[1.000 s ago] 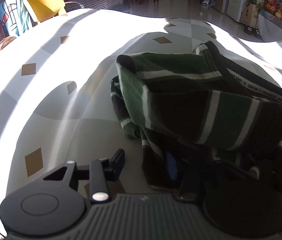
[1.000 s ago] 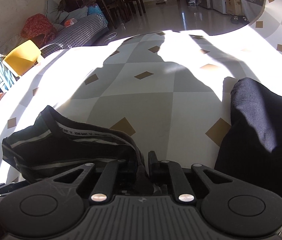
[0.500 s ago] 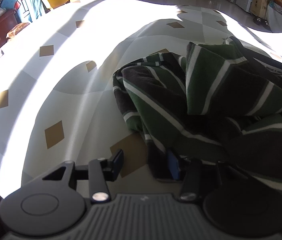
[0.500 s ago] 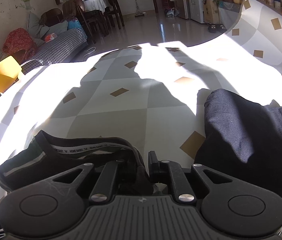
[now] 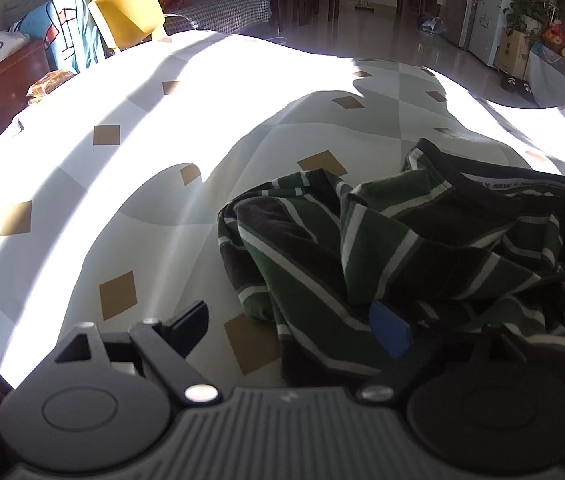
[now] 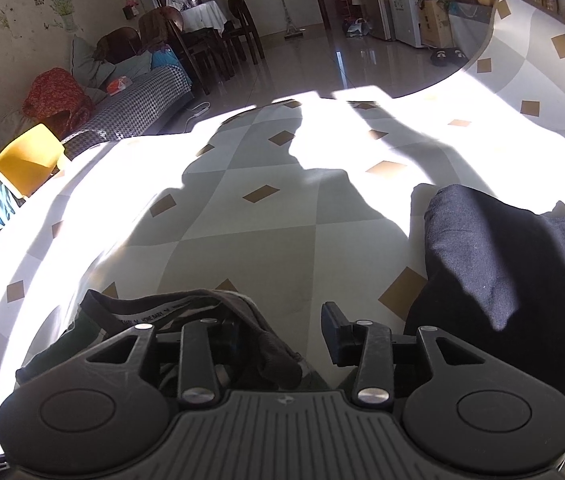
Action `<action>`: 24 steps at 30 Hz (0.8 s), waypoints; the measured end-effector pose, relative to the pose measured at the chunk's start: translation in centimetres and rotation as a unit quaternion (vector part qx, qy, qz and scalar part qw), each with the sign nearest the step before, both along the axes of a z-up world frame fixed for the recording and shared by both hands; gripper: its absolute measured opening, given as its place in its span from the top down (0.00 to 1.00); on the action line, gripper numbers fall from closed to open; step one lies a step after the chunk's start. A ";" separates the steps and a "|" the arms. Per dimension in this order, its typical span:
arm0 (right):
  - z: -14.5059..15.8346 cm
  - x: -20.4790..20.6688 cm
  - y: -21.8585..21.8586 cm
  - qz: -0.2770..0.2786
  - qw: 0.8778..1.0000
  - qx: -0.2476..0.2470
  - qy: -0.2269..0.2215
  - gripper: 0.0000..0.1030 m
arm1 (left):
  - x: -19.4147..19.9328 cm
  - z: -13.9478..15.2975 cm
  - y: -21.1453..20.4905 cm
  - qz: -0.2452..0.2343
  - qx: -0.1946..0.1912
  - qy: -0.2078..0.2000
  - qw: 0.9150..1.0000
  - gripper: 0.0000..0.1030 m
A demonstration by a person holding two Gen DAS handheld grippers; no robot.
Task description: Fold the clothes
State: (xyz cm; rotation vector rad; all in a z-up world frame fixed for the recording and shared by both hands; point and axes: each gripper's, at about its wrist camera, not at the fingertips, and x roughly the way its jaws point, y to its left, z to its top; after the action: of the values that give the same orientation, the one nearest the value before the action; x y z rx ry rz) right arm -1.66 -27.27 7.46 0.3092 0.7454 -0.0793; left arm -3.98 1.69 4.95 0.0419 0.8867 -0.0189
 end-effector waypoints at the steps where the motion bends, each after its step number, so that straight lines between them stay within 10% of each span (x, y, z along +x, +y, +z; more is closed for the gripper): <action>1: 0.1 -0.1 0.0 0.000 1.000 0.003 -0.005 0.62 | 0.3 0.0 -0.4 -0.002 0.008 -0.003 1.000 0.12; 9: 1.7 -0.7 -0.2 0.002 0.999 0.002 -0.044 0.57 | 2.8 -2.1 -1.3 0.008 0.016 0.018 1.000 0.11; 24: -3.2 0.6 3.1 0.084 0.992 0.017 0.088 0.53 | 3.9 -3.8 -3.0 -0.019 0.064 -0.020 0.998 0.03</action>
State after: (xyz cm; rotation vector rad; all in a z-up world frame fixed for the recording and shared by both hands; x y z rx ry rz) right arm -1.11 -24.21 4.22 0.2724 0.9450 0.0668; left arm -0.05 -1.29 1.18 0.1787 0.8460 0.0041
